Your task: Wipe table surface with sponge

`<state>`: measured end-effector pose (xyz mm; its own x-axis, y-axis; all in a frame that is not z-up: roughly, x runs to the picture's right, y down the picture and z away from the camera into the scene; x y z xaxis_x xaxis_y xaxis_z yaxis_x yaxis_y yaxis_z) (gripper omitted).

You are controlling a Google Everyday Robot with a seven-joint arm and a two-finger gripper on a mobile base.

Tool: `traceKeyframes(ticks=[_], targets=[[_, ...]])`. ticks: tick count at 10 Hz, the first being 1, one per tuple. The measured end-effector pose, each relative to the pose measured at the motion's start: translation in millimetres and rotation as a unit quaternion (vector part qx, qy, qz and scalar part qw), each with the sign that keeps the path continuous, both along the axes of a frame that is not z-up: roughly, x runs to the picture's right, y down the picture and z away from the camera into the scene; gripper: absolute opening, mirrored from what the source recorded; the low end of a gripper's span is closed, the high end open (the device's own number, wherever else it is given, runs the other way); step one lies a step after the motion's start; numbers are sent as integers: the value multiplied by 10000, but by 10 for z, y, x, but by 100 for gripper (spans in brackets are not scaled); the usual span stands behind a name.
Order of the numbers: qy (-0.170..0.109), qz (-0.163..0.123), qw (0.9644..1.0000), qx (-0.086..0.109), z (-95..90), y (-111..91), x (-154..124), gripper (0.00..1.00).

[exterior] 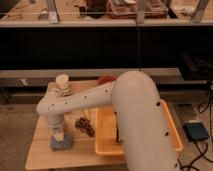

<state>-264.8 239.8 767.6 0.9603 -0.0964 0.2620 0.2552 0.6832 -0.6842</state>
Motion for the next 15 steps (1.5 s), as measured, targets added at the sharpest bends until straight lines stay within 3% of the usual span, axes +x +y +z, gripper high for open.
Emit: traceKeyframes(ticks=[3,7,9,12,13,15], targets=[[-357,-210,9991,-113,-253,220,-141,0],[-385,-367,9976,-437,-349,586,-15,0],[-205,-338,9979,-518,-316,637,237,0],[362,-197,9977,-537,-231,610,806,0],[559,-96,9974,-453,-154,499,1005,0],[716,13,9970,-288,-26,302,1151,0]])
